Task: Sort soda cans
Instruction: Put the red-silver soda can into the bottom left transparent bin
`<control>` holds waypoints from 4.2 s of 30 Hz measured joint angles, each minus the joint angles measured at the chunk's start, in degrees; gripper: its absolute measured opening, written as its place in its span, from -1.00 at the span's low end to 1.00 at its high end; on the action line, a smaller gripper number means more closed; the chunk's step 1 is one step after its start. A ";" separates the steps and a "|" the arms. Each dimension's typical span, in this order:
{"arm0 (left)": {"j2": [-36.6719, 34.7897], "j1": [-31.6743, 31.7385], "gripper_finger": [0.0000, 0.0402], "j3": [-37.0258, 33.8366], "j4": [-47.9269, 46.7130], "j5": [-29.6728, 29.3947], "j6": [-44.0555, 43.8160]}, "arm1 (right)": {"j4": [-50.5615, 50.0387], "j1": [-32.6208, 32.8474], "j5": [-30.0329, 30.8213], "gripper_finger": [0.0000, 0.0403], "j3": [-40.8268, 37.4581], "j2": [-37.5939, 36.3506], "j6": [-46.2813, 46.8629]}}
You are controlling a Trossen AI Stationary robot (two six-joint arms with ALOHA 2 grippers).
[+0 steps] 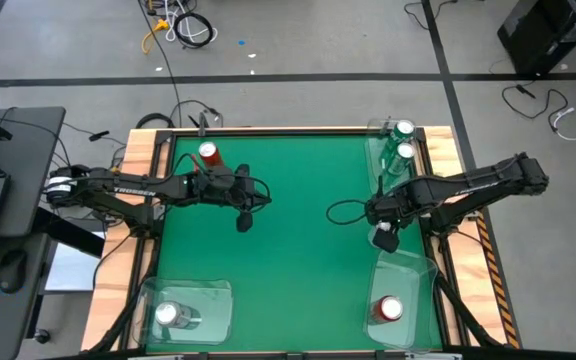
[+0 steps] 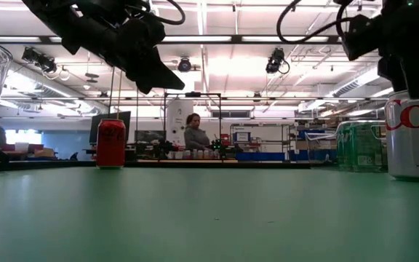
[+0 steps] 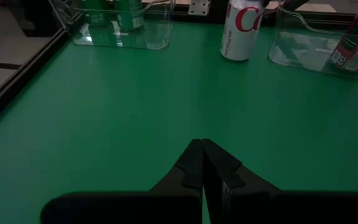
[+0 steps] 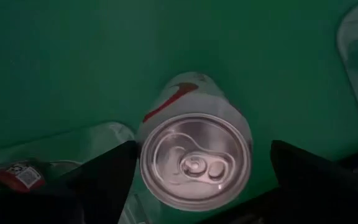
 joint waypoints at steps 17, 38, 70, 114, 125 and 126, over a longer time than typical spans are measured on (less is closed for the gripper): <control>0.00 0.00 -0.99 1.12 -2.80 -0.02 0.20 | 9.23 -1.79 -0.51 0.44 -3.86 0.01 -1.34; -11.12 -2.43 -0.99 12.18 -29.40 -6.64 2.17 | 13.59 -10.14 0.03 0.44 41.57 36.47 -32.23; -22.36 -8.68 -1.00 12.00 -43.69 -10.80 -4.26 | 5.85 -10.43 -3.94 0.94 75.65 67.47 -43.49; 8.14 -6.99 -1.00 38.89 -61.02 -0.42 0.48 | 26.15 -10.25 4.21 -0.94 21.69 20.29 -34.55; 18.77 -4.70 -0.62 46.45 -65.63 3.55 -1.03 | 53.22 -9.06 1.33 -0.99 -4.77 8.03 -26.05; 19.95 -4.72 -0.54 47.42 -65.98 3.58 -1.18 | 54.16 -8.96 1.25 -0.99 -5.65 7.77 -26.07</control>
